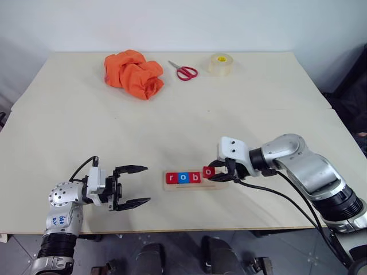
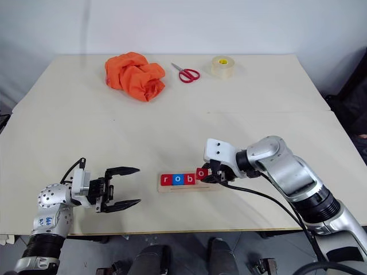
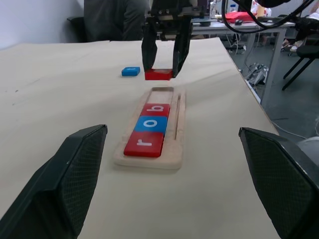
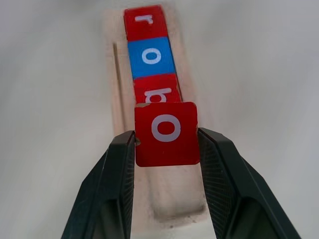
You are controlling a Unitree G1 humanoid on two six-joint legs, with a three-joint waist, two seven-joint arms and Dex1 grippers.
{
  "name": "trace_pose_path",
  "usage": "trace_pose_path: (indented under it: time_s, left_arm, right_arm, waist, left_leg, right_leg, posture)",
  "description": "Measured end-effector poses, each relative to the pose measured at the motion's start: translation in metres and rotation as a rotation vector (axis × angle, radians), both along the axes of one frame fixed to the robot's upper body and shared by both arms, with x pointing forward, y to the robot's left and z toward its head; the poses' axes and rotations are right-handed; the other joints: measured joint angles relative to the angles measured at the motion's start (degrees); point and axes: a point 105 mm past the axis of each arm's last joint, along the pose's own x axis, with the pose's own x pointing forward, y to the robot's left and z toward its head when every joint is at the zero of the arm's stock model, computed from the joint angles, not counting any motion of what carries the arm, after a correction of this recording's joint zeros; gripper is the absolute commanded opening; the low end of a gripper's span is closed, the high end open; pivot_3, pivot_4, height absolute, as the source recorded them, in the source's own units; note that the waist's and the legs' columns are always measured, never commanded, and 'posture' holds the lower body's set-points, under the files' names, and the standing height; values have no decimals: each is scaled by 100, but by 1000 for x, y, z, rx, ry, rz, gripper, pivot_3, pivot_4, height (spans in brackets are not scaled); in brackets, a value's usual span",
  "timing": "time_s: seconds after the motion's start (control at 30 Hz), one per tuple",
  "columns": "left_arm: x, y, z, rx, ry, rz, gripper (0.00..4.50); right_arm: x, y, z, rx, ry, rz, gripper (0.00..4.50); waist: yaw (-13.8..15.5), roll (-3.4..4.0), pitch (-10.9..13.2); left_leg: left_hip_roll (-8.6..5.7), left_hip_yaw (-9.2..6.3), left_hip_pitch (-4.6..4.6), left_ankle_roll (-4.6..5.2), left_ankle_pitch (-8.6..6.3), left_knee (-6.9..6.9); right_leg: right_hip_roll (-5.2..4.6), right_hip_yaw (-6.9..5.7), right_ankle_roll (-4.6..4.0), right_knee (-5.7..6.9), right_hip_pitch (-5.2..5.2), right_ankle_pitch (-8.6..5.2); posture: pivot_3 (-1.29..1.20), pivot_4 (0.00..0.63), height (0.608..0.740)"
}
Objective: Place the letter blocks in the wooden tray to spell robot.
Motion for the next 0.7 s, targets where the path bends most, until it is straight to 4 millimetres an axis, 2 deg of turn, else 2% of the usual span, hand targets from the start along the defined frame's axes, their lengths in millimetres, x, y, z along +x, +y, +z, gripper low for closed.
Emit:
trace_pose_path:
  time_s: [0.17, 0.43, 0.7]
  left_arm:
    - [-1, 2, -1, 0, 2, 12, 4500]
    - [-7, 2, -3, -1, 5, 35, 4500]
    - [-8, 3, -6, -7, 16, 54, 4500]
  right_arm:
    - [5, 0, -11, -50, -1, 8, 1457]
    - [8, 2, -16, -55, -4, 31, 1457]
    - [5, 6, -16, -48, 5, 69, 4139]
  waist:
    - [-7, 0, 0]
    - [-9, 0, 0]
    - [-9, 0, 0]
  left_leg:
    - [3, 0, 0, -1, 0, -2]
    - [4, -1, 2, -2, 1, -1]
    - [4, -1, 2, -2, 1, -2]
  right_leg:
    - [5, -1, 0, 1, -2, 0]
    - [5, -1, 0, 5, -1, 0]
    - [4, -2, 0, 5, -1, 0]
  posture:
    - [0, 150, 740]
    - [0, 150, 740]
    - [0, 150, 740]
